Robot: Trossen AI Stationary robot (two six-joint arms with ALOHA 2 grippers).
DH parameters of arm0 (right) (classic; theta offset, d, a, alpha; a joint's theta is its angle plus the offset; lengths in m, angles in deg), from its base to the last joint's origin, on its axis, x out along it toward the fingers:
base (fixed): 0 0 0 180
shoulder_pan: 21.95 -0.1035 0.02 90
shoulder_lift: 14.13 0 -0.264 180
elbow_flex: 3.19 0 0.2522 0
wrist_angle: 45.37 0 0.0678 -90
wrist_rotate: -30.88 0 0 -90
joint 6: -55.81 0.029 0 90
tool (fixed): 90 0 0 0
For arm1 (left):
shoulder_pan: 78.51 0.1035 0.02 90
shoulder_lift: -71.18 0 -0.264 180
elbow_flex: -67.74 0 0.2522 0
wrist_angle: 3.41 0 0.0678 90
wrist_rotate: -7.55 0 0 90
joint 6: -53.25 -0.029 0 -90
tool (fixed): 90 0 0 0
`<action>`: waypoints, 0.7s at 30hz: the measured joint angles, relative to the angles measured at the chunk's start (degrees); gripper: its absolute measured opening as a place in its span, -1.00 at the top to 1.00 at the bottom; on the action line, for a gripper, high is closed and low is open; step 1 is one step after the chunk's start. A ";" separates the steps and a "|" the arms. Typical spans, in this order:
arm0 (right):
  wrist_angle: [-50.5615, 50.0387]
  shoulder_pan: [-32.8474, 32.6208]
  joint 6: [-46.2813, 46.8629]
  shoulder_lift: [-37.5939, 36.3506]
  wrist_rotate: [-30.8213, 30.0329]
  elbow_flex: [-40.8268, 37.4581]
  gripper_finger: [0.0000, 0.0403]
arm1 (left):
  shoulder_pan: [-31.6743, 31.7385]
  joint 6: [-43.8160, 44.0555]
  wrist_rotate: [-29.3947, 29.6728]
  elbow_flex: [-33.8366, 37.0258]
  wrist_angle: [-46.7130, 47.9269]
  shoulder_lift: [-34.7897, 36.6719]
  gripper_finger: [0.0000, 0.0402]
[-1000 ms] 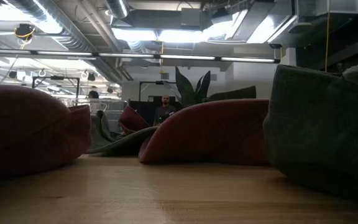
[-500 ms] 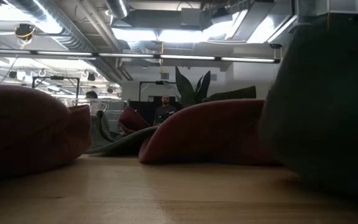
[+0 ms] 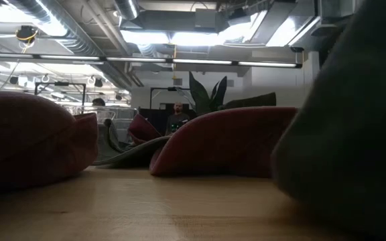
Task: Pick & Place hat
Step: Put the bottom gray cap into the right bin
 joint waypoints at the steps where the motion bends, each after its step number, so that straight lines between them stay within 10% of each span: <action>1: -0.72 0.52 -1.17 -0.43 0.02 -0.02 0.83 | 0.00 -0.02 0.00 0.00 0.00 0.02 0.94; 21: -9.32 11.44 -34.46 -14.12 -0.86 -0.20 0.92 | 0.00 -0.02 0.00 0.00 0.02 0.02 0.94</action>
